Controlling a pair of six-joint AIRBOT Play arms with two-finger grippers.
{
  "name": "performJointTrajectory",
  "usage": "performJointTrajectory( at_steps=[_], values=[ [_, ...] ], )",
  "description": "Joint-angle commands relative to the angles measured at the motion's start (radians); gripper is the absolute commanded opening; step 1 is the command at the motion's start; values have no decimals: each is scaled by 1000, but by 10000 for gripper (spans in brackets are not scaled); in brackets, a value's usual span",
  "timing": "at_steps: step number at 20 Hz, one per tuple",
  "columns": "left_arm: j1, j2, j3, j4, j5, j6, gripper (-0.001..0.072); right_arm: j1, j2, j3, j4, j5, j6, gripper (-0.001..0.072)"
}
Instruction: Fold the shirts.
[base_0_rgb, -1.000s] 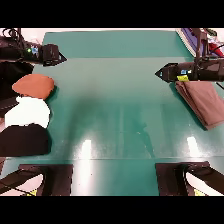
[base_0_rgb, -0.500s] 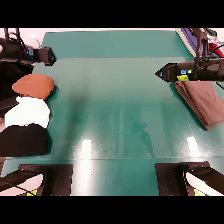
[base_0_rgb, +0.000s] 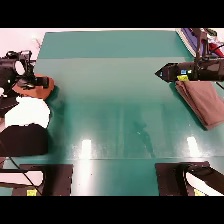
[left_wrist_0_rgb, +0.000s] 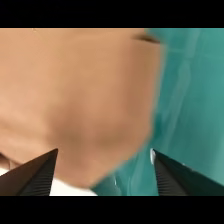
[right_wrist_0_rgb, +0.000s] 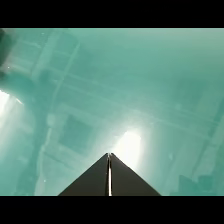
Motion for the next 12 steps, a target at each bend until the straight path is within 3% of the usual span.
performJointTrajectory(
  at_steps=[1,2,4,5,9,12],
  values=[
    [45,-80,-11,1,34,-2,711,1,1,1,3,2,1,22],
    [45,-80,-7,3,37,-4,669,1,1,1,3,2,1,23],
    [45,-78,6,10,43,-2,98,1,1,1,3,-1,1,23],
    [45,-78,13,10,44,-2,35,1,1,1,3,0,1,22],
    [45,-41,43,10,5,-2,26,1,1,1,4,0,1,22],
    [44,117,93,0,32,26,26,1,1,27,5,5,1,22]
  ],
)
